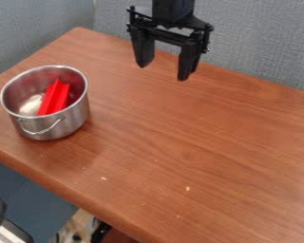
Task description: Move the red object from the metal pot to the table
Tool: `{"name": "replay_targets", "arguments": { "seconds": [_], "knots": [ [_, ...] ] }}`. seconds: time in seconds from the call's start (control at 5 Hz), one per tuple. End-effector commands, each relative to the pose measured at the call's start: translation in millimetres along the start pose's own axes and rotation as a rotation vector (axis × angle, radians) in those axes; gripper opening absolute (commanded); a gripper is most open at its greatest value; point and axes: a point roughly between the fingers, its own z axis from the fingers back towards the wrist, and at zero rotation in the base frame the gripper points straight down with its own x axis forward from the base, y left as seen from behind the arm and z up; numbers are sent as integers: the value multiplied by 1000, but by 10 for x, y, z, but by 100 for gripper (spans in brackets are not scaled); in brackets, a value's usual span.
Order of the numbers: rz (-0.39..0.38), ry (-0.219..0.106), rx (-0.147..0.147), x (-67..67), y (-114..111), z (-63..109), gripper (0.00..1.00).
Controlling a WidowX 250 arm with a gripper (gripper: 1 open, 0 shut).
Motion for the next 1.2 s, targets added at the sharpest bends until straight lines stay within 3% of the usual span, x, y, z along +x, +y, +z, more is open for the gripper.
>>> {"name": "replay_targets", "arguments": {
  "seconds": [0.0, 0.2, 0.4, 0.8, 1.0],
  "knots": [
    [37, 19, -1, 24, 62, -33, 100],
    [73, 28, 8, -16, 266, -33, 100],
    [102, 3, 10, -86, 515, 71, 100],
    [307, -36, 27, -191, 1077, 144, 100],
    [393, -39, 47, -218, 1291, 58, 100]
  ]
}}
